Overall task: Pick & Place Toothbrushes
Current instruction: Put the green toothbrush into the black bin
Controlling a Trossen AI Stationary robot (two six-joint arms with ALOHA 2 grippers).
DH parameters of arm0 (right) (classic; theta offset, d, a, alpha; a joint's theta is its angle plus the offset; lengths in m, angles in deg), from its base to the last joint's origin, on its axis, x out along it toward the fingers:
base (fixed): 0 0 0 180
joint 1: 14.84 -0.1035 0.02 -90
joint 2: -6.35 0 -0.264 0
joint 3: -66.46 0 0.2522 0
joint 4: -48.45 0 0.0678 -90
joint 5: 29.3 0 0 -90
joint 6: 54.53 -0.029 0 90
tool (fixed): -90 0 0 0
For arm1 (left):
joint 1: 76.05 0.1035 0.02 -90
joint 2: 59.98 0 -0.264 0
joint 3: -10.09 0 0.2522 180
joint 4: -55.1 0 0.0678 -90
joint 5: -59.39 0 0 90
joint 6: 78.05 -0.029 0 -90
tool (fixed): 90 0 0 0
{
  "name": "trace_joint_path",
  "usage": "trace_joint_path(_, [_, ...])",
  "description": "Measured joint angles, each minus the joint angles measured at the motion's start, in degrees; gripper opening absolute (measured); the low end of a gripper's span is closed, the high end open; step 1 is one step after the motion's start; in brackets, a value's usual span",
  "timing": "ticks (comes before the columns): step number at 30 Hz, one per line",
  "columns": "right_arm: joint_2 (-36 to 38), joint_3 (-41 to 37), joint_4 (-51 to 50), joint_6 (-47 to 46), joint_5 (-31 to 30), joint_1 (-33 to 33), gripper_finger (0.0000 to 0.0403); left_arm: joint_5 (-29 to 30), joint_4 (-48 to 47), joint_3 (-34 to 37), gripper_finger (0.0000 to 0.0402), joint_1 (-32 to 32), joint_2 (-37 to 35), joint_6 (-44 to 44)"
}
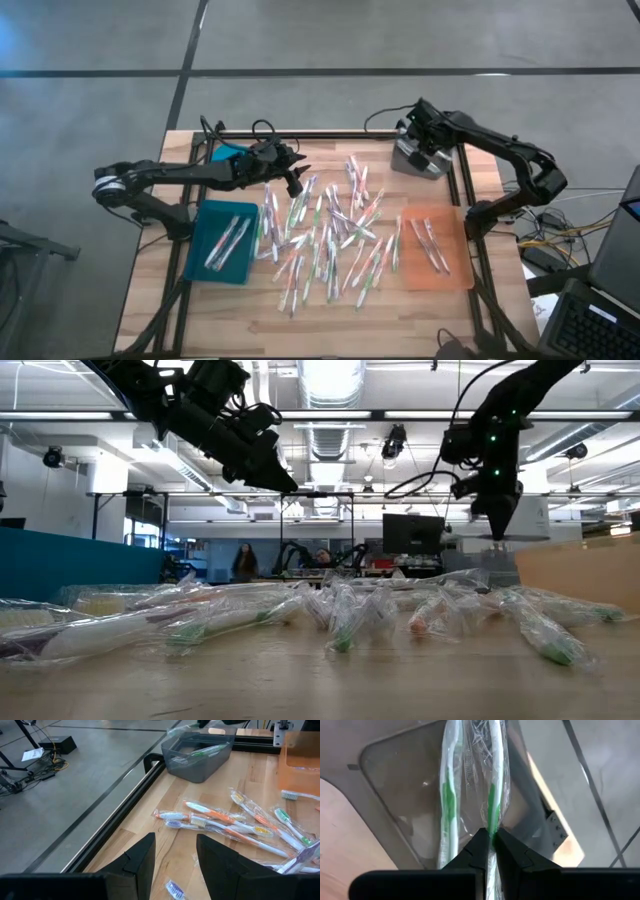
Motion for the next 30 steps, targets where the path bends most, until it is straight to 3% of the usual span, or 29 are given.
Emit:
trace_joint_path(7, [0.0, -2.3, 2.0, -3.3, 4.2, 0.0, 0.0018, 0.0, 0.0, 0.0, 0.0149, 0.0, 0.0, 0.0])
trace_joint_path(30, [-0.1, -8.3, 12.4, -8.1, 6.1, 0.2, 0.0018, 0.0, 0.0, 0.0, 0.0149, 0.0, 0.0, 0.0])
